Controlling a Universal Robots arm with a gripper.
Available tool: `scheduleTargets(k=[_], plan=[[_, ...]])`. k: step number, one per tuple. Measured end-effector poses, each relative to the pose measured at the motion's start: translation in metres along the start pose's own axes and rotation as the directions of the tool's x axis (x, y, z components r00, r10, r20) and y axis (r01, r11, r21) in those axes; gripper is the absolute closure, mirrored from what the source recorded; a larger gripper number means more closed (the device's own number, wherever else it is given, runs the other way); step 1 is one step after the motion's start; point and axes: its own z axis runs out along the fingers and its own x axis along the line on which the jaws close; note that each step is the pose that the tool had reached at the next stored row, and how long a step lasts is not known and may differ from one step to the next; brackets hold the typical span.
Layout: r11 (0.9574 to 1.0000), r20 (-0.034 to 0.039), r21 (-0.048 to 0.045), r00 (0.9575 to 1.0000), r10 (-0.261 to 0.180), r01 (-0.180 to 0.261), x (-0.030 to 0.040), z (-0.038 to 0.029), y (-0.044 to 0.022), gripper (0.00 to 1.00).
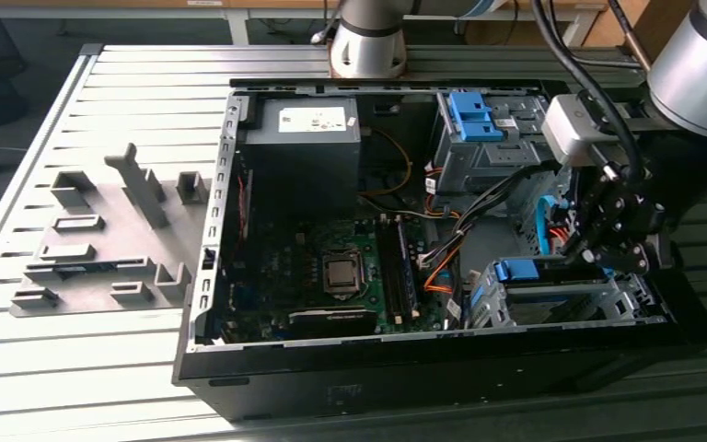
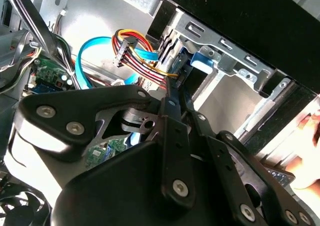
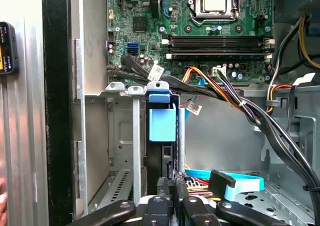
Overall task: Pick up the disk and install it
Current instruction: 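Insert the first disk wire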
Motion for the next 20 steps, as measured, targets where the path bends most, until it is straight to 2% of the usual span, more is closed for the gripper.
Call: scheduleTargets(k=[1, 2, 6, 7, 8, 9, 10, 20], plan=[[1.0000, -0.0001, 0.0000, 1.0000, 0.000, 0.000, 0.0000, -0.0014, -0.0001, 0.83], [1.0000, 0.0000, 0.0000, 1.0000, 0.000, 0.000, 0.0000, -0.0032, -0.0001, 0.76], [1.0000, -0.0003, 0.0000, 1.0000, 0.000, 0.000, 0.0001, -0.0104, -0.0003, 0.76], [1.0000, 0.0000, 0.0000, 1.0000, 0.000, 0.000, 0.0001, -0.0103, -0.0003, 0.78], [1.0000, 0.0000, 0.0000, 1.0000, 0.000, 0.000, 0.0001, -0.0104, -0.0003, 0.84], [1.0000, 0.0000, 0.0000, 1.0000, 0.000, 0.000, 0.0001, -0.0104, -0.0004, 0.84], [1.0000, 0.0000, 0.0000, 1.0000, 0.000, 0.000, 0.0001, -0.0104, -0.0003, 0.89], [1.0000, -0.0003, 0.0000, 1.0000, 0.000, 0.000, 0.0001, -0.0108, -0.0004, 0.89]])
